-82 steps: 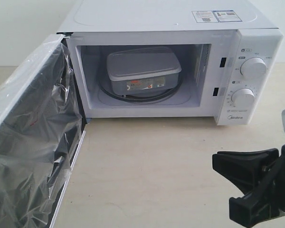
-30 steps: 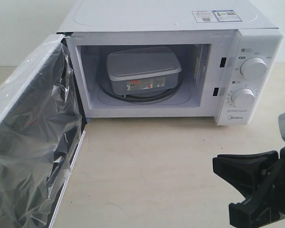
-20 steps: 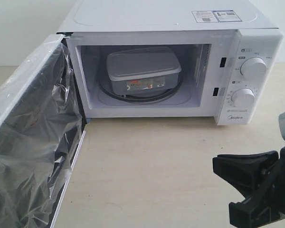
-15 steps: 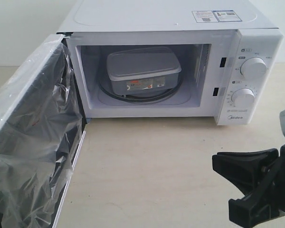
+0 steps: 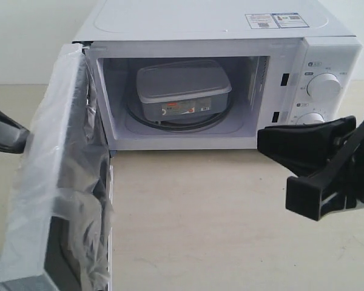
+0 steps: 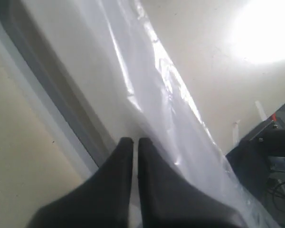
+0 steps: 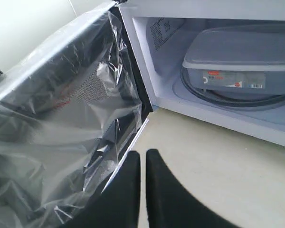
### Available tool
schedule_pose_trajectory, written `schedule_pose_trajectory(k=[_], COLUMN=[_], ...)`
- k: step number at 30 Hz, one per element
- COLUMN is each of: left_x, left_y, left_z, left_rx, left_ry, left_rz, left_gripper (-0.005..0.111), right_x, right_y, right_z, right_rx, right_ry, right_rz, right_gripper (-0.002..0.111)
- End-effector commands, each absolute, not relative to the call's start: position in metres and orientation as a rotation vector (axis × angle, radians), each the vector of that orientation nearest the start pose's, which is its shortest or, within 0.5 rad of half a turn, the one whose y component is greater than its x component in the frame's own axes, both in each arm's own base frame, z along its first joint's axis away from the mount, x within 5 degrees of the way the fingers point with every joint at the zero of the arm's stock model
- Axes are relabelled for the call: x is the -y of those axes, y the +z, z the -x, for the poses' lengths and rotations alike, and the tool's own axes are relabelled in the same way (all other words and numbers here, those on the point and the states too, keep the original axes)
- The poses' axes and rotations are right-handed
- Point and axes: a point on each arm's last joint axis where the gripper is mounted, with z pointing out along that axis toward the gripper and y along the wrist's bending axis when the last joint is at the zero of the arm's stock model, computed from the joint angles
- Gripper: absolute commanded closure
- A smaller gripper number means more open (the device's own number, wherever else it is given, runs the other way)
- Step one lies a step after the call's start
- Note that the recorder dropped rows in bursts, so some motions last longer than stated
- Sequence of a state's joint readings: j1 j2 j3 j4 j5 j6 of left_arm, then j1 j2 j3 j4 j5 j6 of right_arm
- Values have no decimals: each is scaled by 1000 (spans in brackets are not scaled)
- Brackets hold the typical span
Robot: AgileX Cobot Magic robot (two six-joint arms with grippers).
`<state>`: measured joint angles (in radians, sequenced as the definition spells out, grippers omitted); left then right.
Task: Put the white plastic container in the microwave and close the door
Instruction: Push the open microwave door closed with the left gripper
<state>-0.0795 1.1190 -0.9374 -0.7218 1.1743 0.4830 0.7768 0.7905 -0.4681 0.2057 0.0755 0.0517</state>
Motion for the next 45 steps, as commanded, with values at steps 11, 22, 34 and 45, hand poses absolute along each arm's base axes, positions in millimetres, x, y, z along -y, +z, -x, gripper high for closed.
schedule_pose_trajectory(k=[11, 22, 34, 45], left_x=[113, 137, 137, 137], left_y=[297, 289, 289, 289], left_z=[-223, -236, -234, -234], left_rx=[-2479, -2389, -2384, -2372], left_ry=[-965, -987, -993, -984], left_rz=[-619, -621, -669, -693], left_gripper=[102, 102, 102, 102], right_x=[-115, -101, -101, -82], right_y=[294, 309, 305, 296], right_z=[-115, -101, -99, -112], right_rx=[-1827, -1741, -1778, -1901], right_ry=[710, 728, 721, 581], right_rz=[520, 516, 532, 401], right_gripper=[108, 108, 108, 108])
